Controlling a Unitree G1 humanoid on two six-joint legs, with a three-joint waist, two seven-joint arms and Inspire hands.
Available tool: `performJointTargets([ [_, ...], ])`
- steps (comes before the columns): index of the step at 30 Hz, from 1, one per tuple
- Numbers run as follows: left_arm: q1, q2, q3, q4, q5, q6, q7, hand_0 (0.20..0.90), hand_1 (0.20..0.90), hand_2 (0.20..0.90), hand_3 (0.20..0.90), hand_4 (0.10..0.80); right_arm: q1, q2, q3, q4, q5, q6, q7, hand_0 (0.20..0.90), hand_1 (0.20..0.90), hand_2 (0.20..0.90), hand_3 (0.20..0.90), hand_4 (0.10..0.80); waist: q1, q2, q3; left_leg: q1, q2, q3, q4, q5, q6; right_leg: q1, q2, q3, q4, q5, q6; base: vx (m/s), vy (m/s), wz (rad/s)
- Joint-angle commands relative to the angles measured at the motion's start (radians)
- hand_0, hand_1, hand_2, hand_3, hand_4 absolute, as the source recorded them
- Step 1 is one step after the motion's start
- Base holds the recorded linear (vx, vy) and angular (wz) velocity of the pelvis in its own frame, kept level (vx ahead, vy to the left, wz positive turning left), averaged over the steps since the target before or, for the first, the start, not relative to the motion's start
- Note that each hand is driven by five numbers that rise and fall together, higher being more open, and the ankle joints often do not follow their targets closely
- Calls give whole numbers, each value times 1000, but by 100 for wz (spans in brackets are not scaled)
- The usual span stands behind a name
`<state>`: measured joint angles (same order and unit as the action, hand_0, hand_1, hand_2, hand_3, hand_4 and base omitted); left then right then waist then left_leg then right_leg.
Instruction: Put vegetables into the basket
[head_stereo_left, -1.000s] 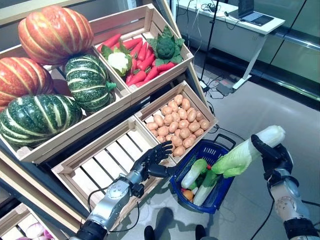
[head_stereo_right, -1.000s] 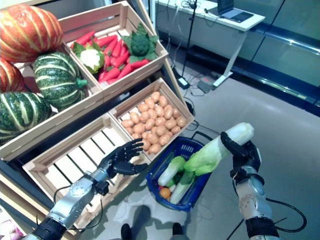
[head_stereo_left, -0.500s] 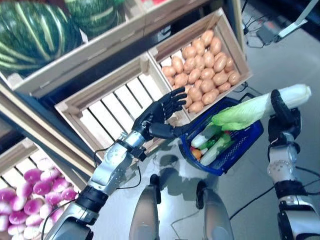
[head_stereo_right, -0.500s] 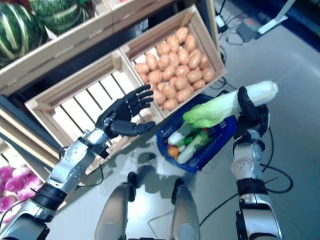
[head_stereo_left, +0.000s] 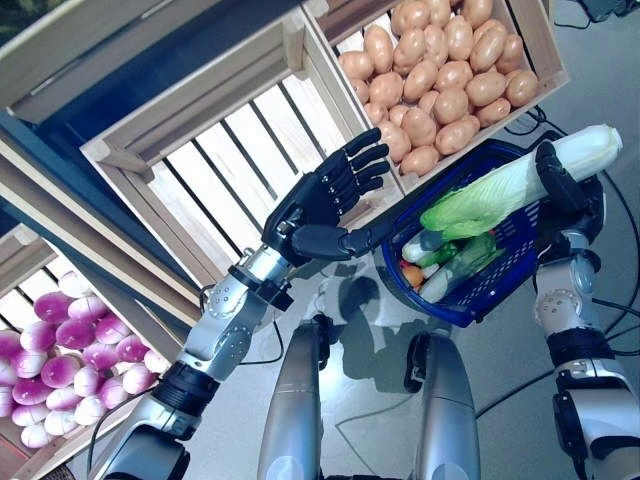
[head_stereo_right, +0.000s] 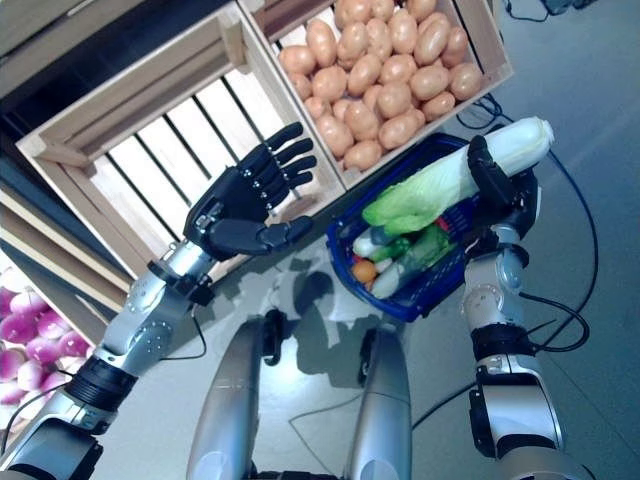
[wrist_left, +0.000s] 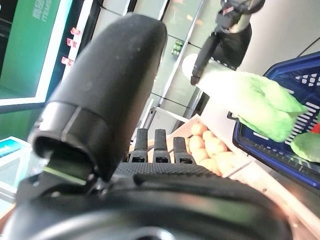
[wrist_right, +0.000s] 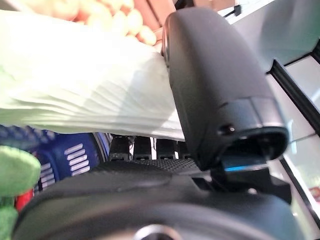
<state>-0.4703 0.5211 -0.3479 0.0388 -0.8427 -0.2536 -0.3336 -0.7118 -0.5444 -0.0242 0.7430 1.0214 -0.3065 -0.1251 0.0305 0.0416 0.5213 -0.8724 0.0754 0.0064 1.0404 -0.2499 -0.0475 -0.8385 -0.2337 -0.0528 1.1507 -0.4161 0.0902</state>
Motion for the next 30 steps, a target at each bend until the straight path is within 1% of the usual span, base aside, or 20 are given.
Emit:
performJointTargets([
  [1, -121, -51, 30, -155, -83, -163, -47, 900, 900, 900, 900, 800, -141, -99, 26, -13, -123, -75, -68, 300, 300, 300, 300, 400, 6, 12, -20, 21, 0, 1, 81, -119, 39, -6, -19, -12, 0, 82, -75, 95, 18, 3],
  [2, -124, -52, 31, -160, -83, -162, -45, 900, 900, 900, 900, 800, -140, -97, 30, -11, -132, -72, -74, 300, 300, 300, 300, 400, 6, 12, -22, 25, 1, -2, 92, -143, 35, -2, -17, -9, 12, 61, -68, 101, 14, -1],
  [6, -144, -58, 40, -178, -120, -162, -60, 900, 900, 900, 900, 800, -147, -96, 51, 19, -200, -18, -160, 300, 300, 300, 300, 400, 6, 15, -16, -24, 2, -4, 163, -171, 44, -51, -18, -4, 79, 32, -75, 53, 15, 2],
  [10, -159, -71, 33, -179, -116, -168, -54, 900, 900, 900, 900, 800, -175, -92, 84, 73, -311, 76, -258, 300, 300, 300, 300, 400, 11, 18, -6, -71, -1, -7, 232, -193, 46, -97, -24, -2, 143, 10, -78, 14, 3, 2],
  [12, -166, -75, 32, -173, -123, -172, -60, 900, 900, 900, 900, 800, -200, -95, 114, 113, -335, 104, -267, 300, 300, 300, 300, 400, 15, 21, -2, -90, 0, -8, 253, -200, 56, -120, -24, 2, 168, 4, -81, 0, 0, 0],
  [14, -170, -81, 26, -177, -111, -173, -48, 900, 900, 900, 900, 800, -205, -82, 134, 115, -335, 118, -278, 300, 300, 300, 300, 400, 16, 23, -2, -102, -4, -9, 261, -201, 60, -133, -21, 6, 176, 3, -82, 15, 14, 1],
  [18, -169, -92, 21, -185, -105, -162, -40, 900, 900, 900, 900, 800, -194, -48, 148, 119, -295, 118, -239, 300, 300, 300, 300, 400, 19, 27, -2, -111, -12, -12, 274, -204, 59, -140, -23, 7, 181, 4, -84, 43, 21, 1],
  [21, -166, -94, 25, -185, -113, -154, -41, 900, 900, 900, 900, 800, -186, -30, 159, 128, -284, 133, -222, 300, 300, 300, 300, 400, 21, 27, -2, -113, -10, -10, 281, -205, 60, -143, -25, 6, 186, 5, -85, 57, 27, 1],
  [22, -163, -94, 28, -187, -112, -152, -42, 900, 900, 900, 900, 800, -180, -25, 161, 132, -283, 136, -209, 451, 451, 451, 451, 500, 21, 27, -2, -112, -11, -10, 283, -205, 60, -143, -25, 6, 188, 5, -85, 53, 25, 1],
  [23, -160, -96, 32, -188, -105, -146, -49, 900, 900, 900, 900, 800, -173, -20, 162, 137, -284, 141, -202, 900, 900, 900, 900, 800, 22, 27, -2, -112, -10, -10, 285, -205, 60, -144, -26, 6, 190, 6, -85, 51, 18, 1],
  [30, -146, -98, 31, -203, -108, -131, -48, 900, 900, 900, 900, 800, -158, -10, 162, 136, -302, 121, -222, 900, 900, 900, 900, 800, 22, 24, -1, -103, -6, -8, 288, -203, 59, -136, -27, 6, 190, 11, -84, 38, 7, 0],
])
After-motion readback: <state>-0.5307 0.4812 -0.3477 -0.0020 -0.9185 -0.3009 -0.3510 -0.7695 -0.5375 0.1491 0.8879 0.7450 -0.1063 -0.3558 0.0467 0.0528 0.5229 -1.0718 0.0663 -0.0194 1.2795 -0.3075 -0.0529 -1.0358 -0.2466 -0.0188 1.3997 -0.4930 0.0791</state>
